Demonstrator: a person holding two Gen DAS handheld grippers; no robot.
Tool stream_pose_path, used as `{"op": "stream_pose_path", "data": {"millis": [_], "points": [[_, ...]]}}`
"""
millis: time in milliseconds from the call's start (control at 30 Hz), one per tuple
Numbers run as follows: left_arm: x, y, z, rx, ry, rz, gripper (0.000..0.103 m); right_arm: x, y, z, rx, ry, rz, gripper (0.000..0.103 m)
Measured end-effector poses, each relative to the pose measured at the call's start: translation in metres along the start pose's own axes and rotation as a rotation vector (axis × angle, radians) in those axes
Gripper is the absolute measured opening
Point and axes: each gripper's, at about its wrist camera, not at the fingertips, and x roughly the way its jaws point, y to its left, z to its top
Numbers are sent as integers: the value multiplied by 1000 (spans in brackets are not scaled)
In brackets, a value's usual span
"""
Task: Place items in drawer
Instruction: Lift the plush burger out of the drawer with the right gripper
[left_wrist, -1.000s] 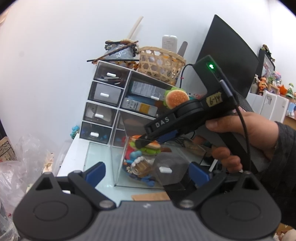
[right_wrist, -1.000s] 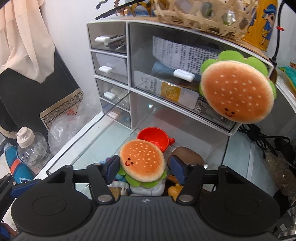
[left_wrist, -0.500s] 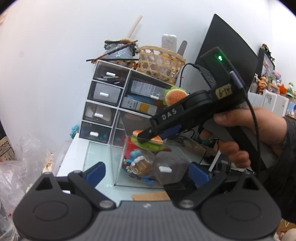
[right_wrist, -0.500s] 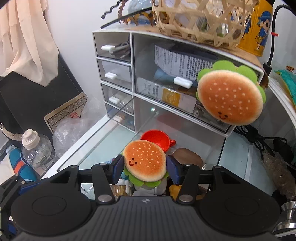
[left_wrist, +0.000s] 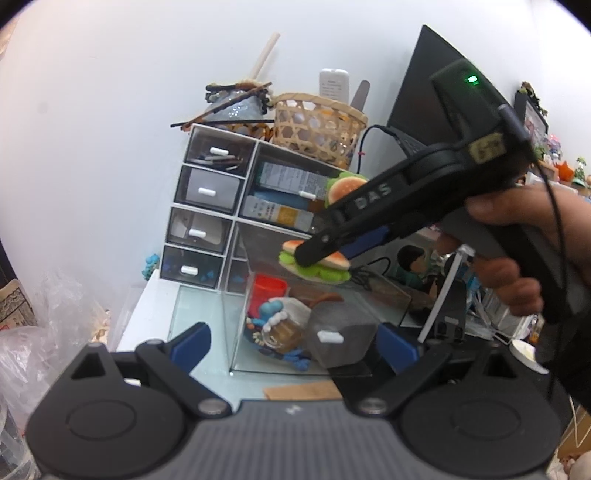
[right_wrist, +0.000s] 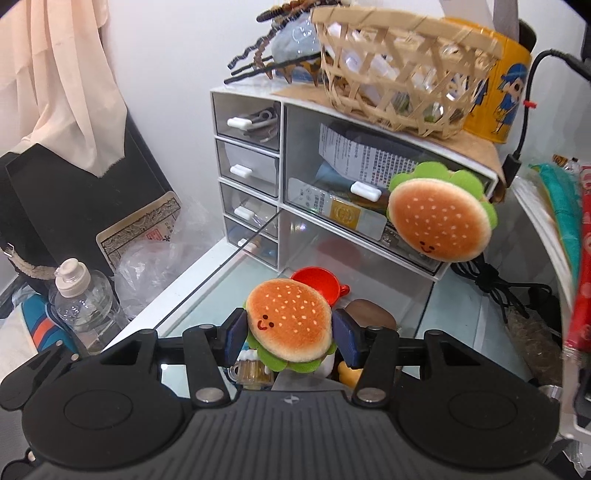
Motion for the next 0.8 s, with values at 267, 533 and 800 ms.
{"op": "stream_pose_path", "data": {"millis": [267,533,800], "points": [[0,-7,-2,34,-8,9,98,-28,6,-8,-20,-14,-11,55],[-1,-12,-3,60,-7,13,98,-52,9,-18,-33,-25,-20,55],[-3,-21,-5,86,-7,-9,98,-67,2,-29,-22,-26,-39,55]]}}
